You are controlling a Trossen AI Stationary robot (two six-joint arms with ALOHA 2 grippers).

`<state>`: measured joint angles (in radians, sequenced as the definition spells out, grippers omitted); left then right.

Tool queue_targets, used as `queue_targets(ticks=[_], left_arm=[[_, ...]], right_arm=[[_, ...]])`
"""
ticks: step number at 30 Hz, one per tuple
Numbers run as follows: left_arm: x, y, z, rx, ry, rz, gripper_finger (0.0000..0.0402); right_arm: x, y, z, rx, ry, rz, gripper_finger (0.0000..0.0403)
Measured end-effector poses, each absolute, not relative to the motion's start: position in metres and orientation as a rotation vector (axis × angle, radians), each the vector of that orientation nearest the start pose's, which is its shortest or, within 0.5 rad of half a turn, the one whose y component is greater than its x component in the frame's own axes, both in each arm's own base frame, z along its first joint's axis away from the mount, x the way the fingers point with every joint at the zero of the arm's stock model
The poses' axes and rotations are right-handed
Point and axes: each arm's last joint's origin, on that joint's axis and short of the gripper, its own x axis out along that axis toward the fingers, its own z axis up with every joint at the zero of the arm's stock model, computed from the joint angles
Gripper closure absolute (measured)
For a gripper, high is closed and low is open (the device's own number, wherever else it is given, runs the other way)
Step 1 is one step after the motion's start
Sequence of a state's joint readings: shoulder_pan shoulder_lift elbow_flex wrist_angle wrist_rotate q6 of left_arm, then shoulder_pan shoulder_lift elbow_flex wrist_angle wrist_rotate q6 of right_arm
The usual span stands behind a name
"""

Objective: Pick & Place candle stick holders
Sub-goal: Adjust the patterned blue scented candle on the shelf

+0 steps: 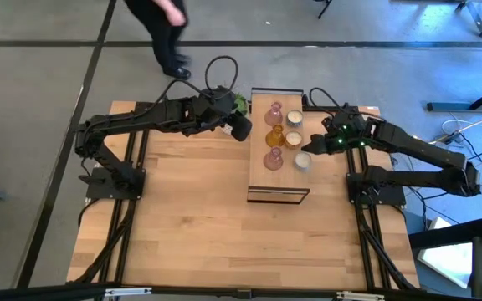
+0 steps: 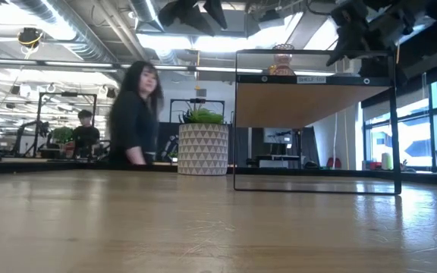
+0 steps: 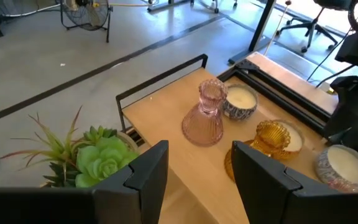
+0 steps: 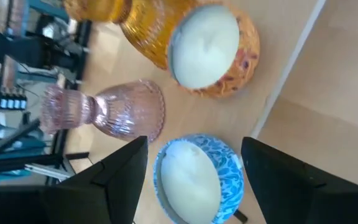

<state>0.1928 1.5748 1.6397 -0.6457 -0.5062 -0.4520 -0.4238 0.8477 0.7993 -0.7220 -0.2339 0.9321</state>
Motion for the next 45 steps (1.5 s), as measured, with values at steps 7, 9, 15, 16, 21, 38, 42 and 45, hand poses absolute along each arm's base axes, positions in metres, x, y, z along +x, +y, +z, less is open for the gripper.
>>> queue_targets(ticks=[7,9,15,16,21,38,42,45], left_arm=[[0.332,0.079,0.391,-0.318,0.431,0.795,0.0231],[0.331,0.079,0.390,-0.316,0.435,0.795,0.0231],[0.331,0.079,0.390,-0.314,0.443,0.796,0.0231],[0.331,0.079,0.390,-0.314,0.443,0.796,0.0231],[0.331,0.079,0.390,-0.313,0.446,0.797,0.0231],[0.330,0.079,0.388,-0.305,0.461,0.813,0.0231],[0.330,0.079,0.388,-0.305,0.463,0.813,0.0231],[0.330,0.078,0.388,-0.305,0.464,0.812,0.0231]], right_arm=[[0.152,-0.056,0.276,1.151,0.725,-0.527,0.0140],[0.151,-0.056,0.277,1.151,0.715,-0.529,0.0140],[0.147,-0.054,0.285,1.148,0.649,-0.498,0.0140],[0.146,-0.054,0.284,1.152,0.657,-0.495,0.0140],[0.136,-0.049,0.287,1.172,0.714,-0.508,0.0140],[0.125,-0.046,0.308,1.089,0.866,-0.620,0.0317],[0.131,-0.049,0.304,1.082,0.903,-0.621,0.0343],[0.135,-0.050,0.302,1.084,0.918,-0.615,0.0348]])
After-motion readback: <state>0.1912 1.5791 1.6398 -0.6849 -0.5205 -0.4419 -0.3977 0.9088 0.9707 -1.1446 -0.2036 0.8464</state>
